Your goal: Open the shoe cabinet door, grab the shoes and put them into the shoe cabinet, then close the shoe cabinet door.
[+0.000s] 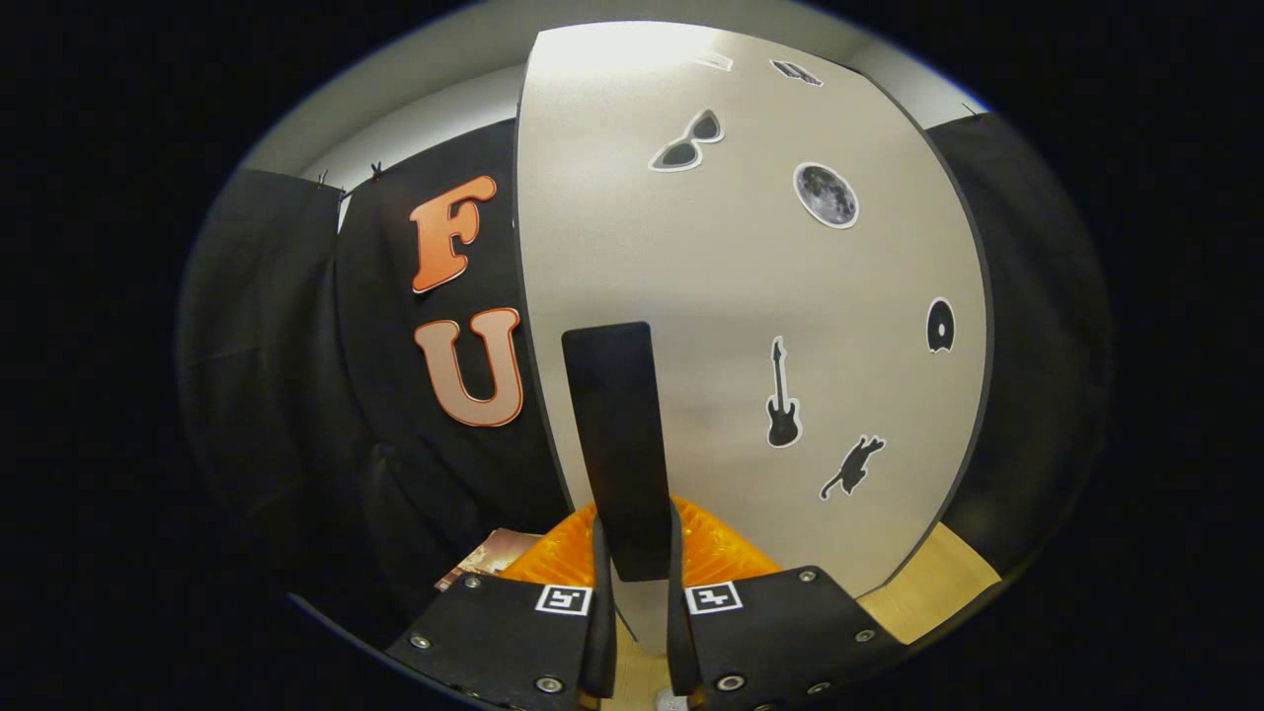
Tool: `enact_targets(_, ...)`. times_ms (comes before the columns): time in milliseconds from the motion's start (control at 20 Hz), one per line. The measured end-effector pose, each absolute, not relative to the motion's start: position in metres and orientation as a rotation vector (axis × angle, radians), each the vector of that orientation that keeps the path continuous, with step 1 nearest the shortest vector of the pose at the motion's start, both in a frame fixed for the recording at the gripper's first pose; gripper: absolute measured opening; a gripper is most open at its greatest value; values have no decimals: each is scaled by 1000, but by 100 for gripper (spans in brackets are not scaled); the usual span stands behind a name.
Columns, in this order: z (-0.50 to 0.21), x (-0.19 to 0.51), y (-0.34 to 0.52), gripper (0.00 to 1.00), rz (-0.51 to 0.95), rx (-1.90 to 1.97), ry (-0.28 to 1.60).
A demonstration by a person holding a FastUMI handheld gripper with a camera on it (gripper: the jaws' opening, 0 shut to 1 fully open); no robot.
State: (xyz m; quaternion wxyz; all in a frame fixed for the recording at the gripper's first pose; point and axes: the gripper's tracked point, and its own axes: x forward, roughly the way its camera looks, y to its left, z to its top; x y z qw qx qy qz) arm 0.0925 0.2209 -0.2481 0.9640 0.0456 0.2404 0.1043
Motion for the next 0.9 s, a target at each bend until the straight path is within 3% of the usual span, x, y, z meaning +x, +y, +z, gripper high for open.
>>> enact_targets(900, -215, 15, 151, 20, 204, 41, 495)
